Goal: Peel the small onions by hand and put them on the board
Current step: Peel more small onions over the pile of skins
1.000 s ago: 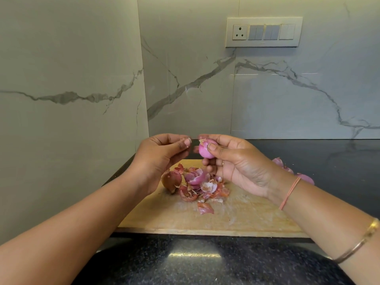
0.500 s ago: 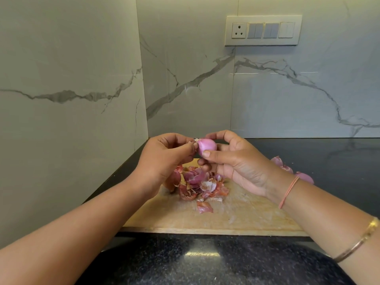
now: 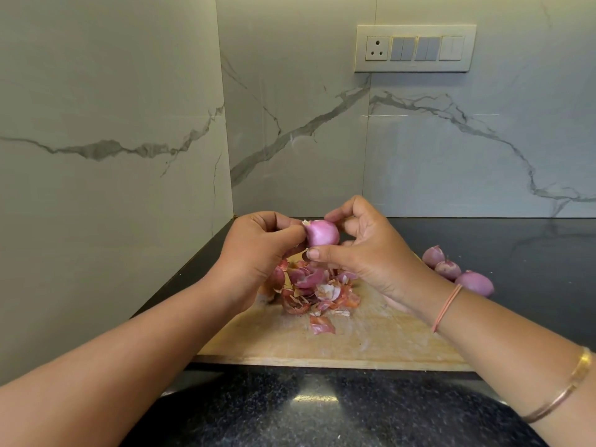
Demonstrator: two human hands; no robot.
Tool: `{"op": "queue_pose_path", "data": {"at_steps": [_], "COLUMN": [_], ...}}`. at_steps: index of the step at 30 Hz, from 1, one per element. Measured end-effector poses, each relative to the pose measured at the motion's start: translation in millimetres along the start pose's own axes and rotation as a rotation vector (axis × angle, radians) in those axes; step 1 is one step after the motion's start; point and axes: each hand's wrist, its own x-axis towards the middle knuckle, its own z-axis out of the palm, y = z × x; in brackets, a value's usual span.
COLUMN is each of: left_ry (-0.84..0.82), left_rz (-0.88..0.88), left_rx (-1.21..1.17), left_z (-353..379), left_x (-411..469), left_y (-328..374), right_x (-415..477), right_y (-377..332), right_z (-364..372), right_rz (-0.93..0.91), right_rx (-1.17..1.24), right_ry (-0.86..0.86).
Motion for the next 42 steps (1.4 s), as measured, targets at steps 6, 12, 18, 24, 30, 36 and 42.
{"op": "queue_pose_path", "data": {"at_steps": [6, 12, 18, 24, 30, 36, 42], "left_ry": [-0.005, -0.021, -0.027, -0.021, -0.045, -0.009, -0.073], "left_rz": [0.074, 0.082, 0.065, 0.079, 0.1, 0.091, 0.081], "left_rx": [0.091, 0.104, 0.049, 0.122, 0.167, 0.211, 0.2], "left_z": [-3.5, -5.6, -5.3, -7.0, -7.5, -4.7, -4.8], "left_x": [0.6, 2.2, 2.1, 3.9, 3.1, 1.9, -4.2], "left_y": [1.0, 0.8, 2.4, -2.0, -5.1, -2.3, 2.1], "right_x": [-2.1, 0.2, 3.1, 3.4, 5.0, 4.4, 4.9], "right_y": [-4.9, -6.3, -2.9, -0.3, -2.1, -1.5, 2.4], "right_z": [-3.0, -7.5, -9.2, -6.5, -11.3, -11.4, -11.6], "right_rz": [0.094, 0.188, 0.219, 0.211, 0.177, 0.144, 0.079], "right_rx": [0.214, 0.389, 0.405, 0.431, 0.462, 0.342, 0.223], "right_ry": [-0.094, -0.15, -0.127, -0.123, -0.093, -0.089, -0.06]}}
